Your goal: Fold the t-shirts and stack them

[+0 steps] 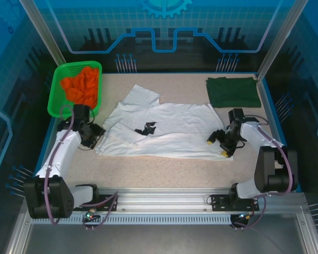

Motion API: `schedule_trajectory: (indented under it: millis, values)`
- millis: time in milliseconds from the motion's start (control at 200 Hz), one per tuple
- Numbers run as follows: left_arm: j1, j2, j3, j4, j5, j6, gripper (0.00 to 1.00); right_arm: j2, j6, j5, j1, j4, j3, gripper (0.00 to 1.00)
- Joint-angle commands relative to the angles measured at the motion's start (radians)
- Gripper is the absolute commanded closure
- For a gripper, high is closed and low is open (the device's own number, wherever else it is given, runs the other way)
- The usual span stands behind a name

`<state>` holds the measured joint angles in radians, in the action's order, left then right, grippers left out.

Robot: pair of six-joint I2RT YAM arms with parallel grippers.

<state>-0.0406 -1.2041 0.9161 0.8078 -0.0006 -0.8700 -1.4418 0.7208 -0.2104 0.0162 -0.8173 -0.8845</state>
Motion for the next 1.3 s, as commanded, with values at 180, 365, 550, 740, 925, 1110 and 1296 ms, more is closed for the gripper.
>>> schedule_trajectory:
  millis: [180, 365, 550, 740, 925, 1110, 1296]
  values:
    - [0.223, -0.247, -0.017, -0.176, 0.029, -0.035, 0.57, -0.005, 0.082, 0.032, 0.011, 0.022, -0.025, 0.31]
    - [0.197, -0.379, -0.036, -0.233, -0.073, 0.043, 0.57, -0.116, 0.076, 0.027, 0.006, 0.099, 0.042, 0.31]
    - [0.163, -0.366, -0.140, -0.238, -0.062, -0.005, 0.56, -0.153, 0.040, 0.035, -0.007, 0.076, 0.066, 0.29]
    - [0.146, -0.258, -0.235, -0.167, -0.067, -0.056, 0.54, -0.112, 0.029, 0.040, -0.017, 0.039, 0.135, 0.28]
    - [0.136, -0.118, -0.325, -0.081, -0.055, -0.113, 0.54, -0.007, 0.043, 0.056, -0.026, 0.001, 0.217, 0.29]
    - [0.108, 0.087, -0.384, 0.001, -0.029, -0.182, 0.51, 0.131, 0.055, 0.051, -0.027, -0.032, 0.255, 0.28]
    - [0.075, 0.190, -0.287, 0.021, 0.046, -0.155, 0.43, 0.254, 0.060, 0.052, -0.063, 0.003, 0.160, 0.28]
